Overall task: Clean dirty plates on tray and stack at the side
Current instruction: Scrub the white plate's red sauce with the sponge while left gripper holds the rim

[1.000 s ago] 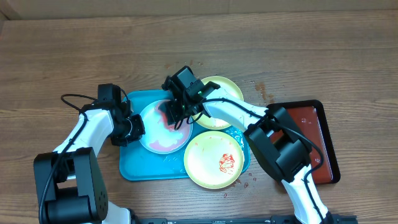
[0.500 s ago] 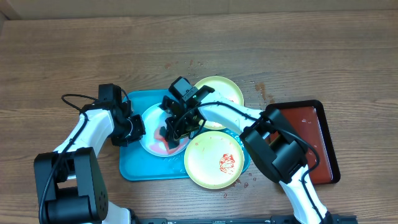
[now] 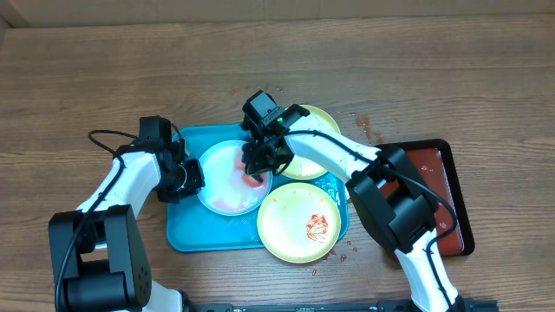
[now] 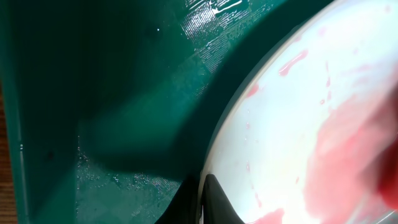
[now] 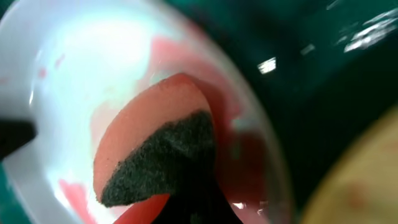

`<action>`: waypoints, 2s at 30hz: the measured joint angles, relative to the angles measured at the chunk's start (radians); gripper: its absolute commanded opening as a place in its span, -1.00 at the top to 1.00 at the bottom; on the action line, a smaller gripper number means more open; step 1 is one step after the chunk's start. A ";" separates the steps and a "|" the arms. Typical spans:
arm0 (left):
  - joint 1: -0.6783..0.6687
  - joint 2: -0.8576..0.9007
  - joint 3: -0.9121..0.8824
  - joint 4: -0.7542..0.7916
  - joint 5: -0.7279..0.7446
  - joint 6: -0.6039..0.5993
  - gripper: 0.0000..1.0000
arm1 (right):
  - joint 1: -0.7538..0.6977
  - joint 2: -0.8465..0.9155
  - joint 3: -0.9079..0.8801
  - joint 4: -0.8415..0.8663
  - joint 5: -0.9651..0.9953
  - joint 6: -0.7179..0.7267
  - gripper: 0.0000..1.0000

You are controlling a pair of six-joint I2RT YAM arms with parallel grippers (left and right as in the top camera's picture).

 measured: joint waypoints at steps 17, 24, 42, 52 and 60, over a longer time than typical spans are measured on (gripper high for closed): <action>0.000 0.000 0.000 0.016 0.017 0.000 0.91 | 0.007 0.028 0.094 0.027 0.175 -0.087 0.92; 0.000 0.000 0.000 0.017 0.016 0.000 0.91 | 0.025 0.032 0.095 0.067 0.114 -0.180 0.92; 0.000 0.000 0.000 0.008 -0.001 0.004 0.91 | 0.143 0.035 0.095 0.135 0.151 -0.164 0.92; -0.007 0.000 0.000 0.013 0.000 0.004 0.91 | 0.005 0.036 0.105 0.069 0.167 -0.136 0.92; -0.007 0.000 0.000 0.014 0.000 0.004 0.91 | 0.005 0.036 0.128 -0.130 0.189 -0.150 0.92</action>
